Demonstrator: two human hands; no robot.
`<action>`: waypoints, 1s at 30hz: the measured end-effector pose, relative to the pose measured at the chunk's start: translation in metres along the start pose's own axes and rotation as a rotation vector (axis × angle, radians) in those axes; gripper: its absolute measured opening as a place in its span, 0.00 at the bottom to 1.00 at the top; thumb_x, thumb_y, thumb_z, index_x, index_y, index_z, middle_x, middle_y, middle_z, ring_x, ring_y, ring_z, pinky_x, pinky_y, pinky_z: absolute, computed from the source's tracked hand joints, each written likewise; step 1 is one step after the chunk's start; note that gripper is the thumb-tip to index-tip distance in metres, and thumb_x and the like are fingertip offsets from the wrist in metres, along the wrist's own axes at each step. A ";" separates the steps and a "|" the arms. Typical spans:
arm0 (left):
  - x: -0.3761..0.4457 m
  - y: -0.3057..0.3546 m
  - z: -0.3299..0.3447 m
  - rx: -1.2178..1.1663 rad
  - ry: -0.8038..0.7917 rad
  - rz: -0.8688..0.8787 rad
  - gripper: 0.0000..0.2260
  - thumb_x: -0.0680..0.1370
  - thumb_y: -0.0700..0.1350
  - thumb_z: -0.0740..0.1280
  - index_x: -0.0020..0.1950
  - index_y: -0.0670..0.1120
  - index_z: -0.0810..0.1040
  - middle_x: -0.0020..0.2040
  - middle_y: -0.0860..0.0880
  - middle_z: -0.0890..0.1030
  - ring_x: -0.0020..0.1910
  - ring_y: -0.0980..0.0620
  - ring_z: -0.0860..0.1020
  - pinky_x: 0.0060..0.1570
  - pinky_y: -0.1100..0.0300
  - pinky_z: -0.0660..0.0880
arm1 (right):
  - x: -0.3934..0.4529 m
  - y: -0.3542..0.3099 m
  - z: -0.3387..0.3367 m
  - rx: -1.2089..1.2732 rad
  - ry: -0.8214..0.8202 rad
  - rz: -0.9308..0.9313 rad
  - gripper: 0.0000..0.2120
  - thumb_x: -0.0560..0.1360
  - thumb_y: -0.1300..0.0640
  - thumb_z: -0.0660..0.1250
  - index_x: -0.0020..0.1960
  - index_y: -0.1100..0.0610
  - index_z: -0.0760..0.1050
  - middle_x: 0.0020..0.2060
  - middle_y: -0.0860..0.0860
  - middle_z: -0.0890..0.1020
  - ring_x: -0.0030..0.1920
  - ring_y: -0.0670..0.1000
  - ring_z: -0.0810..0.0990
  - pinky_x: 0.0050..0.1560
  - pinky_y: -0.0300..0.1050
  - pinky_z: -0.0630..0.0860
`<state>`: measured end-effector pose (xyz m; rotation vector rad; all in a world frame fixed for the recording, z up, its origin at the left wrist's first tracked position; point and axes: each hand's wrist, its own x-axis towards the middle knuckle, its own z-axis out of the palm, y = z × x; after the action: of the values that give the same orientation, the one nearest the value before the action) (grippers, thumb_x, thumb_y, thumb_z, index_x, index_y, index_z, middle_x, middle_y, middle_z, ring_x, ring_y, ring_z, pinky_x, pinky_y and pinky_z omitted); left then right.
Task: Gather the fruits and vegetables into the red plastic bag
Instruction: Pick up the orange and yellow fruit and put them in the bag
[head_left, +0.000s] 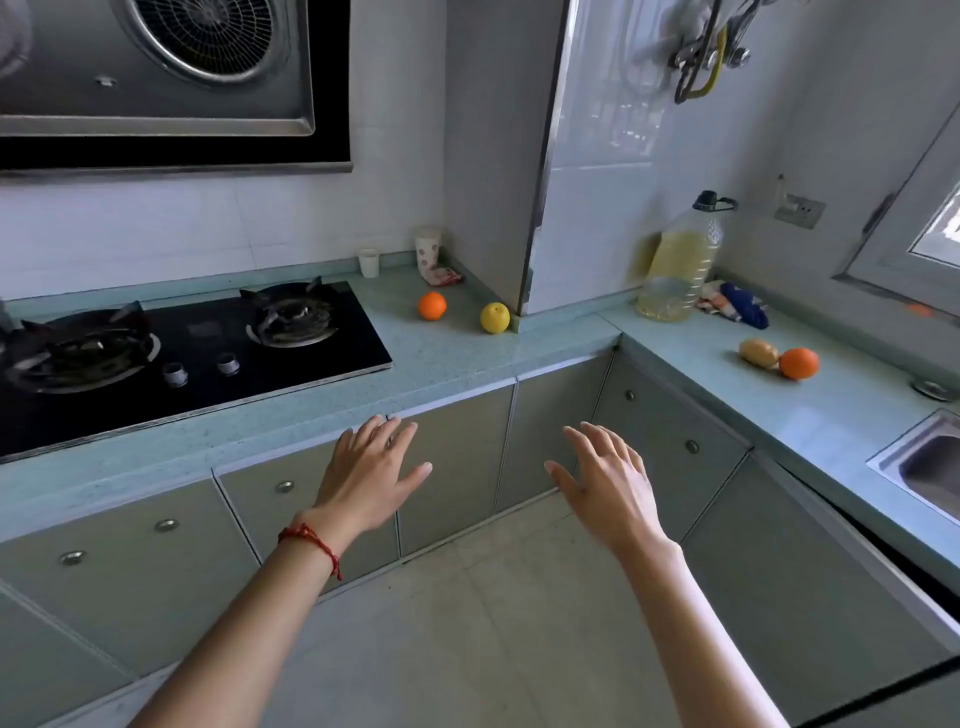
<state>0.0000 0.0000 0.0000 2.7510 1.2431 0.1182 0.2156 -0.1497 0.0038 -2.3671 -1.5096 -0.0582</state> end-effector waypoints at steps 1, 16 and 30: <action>0.007 -0.003 0.001 -0.004 0.010 -0.004 0.38 0.69 0.67 0.38 0.74 0.49 0.55 0.75 0.48 0.58 0.74 0.48 0.54 0.71 0.50 0.53 | 0.008 0.002 0.003 0.013 0.012 0.000 0.25 0.76 0.46 0.60 0.70 0.56 0.65 0.70 0.55 0.68 0.72 0.55 0.62 0.70 0.49 0.58; 0.227 -0.070 0.006 -0.024 0.025 0.065 0.27 0.79 0.58 0.52 0.74 0.47 0.55 0.76 0.47 0.57 0.75 0.48 0.52 0.72 0.49 0.52 | 0.210 0.002 0.056 0.011 -0.049 0.067 0.26 0.77 0.45 0.58 0.71 0.53 0.61 0.72 0.53 0.65 0.73 0.53 0.60 0.71 0.47 0.56; 0.400 -0.103 0.032 -0.034 -0.003 0.041 0.43 0.65 0.66 0.34 0.74 0.47 0.55 0.75 0.47 0.58 0.75 0.48 0.54 0.72 0.50 0.54 | 0.377 0.030 0.109 0.034 -0.104 0.084 0.27 0.77 0.41 0.54 0.72 0.52 0.59 0.73 0.53 0.63 0.73 0.53 0.60 0.71 0.48 0.58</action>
<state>0.1913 0.3654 -0.0373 2.7475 1.1726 0.1371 0.3918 0.2013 -0.0273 -2.4378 -1.4429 0.1114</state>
